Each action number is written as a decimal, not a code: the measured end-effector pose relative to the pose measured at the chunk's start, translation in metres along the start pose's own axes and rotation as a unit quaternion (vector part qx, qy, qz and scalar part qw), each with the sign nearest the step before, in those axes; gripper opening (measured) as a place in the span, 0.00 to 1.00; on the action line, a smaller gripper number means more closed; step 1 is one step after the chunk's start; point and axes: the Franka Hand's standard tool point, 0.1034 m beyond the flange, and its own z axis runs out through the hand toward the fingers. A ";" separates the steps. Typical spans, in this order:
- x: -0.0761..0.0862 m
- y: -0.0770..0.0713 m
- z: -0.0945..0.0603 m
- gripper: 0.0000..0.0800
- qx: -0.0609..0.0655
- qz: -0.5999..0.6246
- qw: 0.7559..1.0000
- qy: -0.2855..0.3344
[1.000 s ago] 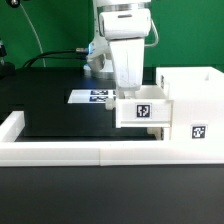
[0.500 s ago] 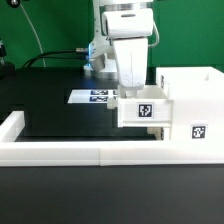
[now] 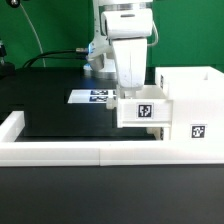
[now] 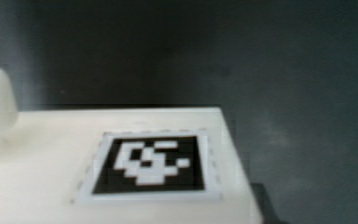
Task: Assemble drawer
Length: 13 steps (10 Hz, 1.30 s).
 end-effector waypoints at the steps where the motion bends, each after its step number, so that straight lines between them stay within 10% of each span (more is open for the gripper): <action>1: 0.000 0.000 -0.001 0.05 0.003 0.000 1.000 0.000; 13: -0.003 -0.001 0.000 0.05 0.002 -0.011 1.000 0.000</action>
Offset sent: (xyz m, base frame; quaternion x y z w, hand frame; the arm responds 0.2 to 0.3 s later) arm 0.0020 0.0043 -0.0002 0.0222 -0.0178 -0.0206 0.9994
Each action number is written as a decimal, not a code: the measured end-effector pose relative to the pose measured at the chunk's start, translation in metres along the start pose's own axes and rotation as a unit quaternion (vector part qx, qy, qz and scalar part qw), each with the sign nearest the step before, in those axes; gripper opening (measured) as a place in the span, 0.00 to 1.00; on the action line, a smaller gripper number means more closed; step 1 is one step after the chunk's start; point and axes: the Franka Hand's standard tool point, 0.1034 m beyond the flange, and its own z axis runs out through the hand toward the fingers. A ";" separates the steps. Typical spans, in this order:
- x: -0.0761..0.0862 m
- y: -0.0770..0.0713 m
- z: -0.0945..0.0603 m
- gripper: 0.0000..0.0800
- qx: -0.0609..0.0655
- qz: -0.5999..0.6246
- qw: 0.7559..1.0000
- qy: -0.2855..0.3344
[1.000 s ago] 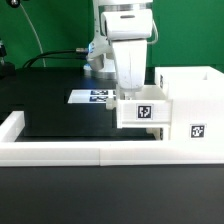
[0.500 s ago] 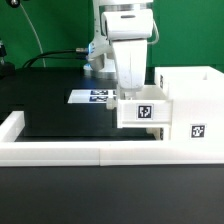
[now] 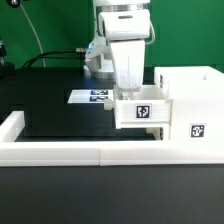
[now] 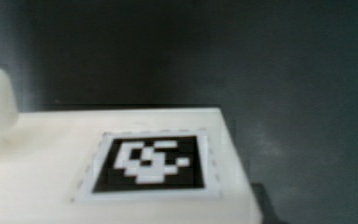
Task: Assemble drawer
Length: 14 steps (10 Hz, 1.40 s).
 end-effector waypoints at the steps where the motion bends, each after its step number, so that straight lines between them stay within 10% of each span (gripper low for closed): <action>1: 0.001 0.000 0.000 0.05 -0.001 -0.001 1.000 0.000; 14: 0.004 -0.001 0.000 0.05 -0.007 0.011 1.000 -0.008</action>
Offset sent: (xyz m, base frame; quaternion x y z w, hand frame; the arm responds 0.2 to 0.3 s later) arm -0.0071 0.0101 0.0039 -0.0192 0.0190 0.0131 0.9995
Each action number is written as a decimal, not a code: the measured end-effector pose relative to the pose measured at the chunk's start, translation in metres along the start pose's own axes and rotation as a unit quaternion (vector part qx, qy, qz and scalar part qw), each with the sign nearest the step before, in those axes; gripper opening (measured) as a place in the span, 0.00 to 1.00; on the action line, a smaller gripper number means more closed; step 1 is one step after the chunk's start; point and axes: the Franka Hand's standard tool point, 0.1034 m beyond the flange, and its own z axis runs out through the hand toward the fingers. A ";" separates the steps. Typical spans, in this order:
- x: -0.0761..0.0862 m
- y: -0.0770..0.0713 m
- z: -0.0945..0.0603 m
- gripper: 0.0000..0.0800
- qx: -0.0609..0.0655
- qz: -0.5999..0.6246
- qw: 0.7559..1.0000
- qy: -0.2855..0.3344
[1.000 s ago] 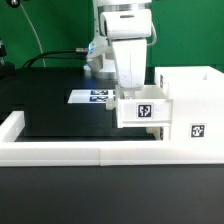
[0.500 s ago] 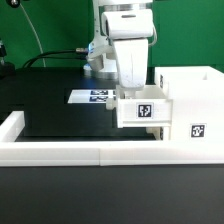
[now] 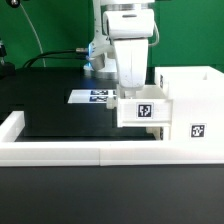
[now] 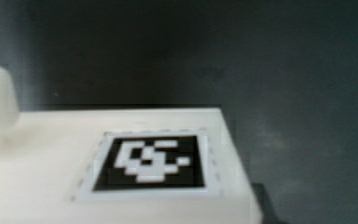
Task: Assemble drawer
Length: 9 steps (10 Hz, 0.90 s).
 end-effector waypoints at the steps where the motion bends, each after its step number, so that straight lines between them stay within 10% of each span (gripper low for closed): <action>1: 0.000 0.000 0.000 0.05 0.000 -0.003 1.000 0.000; 9: -0.003 -0.001 0.000 0.05 -0.004 -0.010 1.000 -0.004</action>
Offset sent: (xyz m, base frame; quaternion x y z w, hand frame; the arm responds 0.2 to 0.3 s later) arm -0.0152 0.0052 -0.0015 -0.0043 -0.0381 -0.0914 0.9951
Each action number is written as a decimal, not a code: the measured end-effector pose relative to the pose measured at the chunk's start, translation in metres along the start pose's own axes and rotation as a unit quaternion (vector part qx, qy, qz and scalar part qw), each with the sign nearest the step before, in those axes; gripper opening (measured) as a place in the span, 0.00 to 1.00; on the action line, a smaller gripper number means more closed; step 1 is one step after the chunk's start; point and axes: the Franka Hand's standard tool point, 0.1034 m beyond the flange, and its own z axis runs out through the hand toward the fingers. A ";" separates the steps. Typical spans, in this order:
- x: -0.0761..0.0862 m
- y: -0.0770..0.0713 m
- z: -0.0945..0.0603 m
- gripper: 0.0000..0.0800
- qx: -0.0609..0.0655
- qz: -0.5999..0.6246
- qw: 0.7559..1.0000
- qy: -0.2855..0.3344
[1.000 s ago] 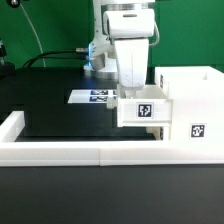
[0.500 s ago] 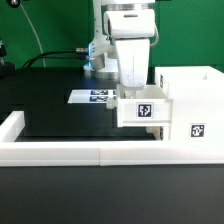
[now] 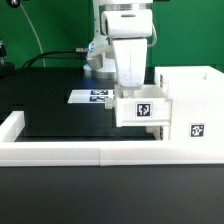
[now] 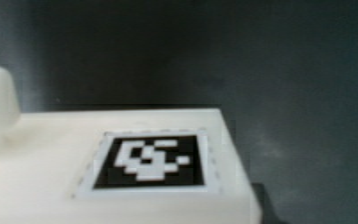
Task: Assemble drawer
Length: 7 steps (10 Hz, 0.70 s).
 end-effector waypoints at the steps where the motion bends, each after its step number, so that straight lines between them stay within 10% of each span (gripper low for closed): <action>1: 0.000 0.000 0.000 0.05 0.000 0.000 1.000 0.000; 7: 0.000 0.000 0.000 0.05 0.006 0.001 1.000 -0.004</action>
Offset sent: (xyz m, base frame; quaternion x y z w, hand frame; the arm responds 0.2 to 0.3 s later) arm -0.0011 0.0053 -0.0007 -0.0133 -0.0468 -0.0709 0.9963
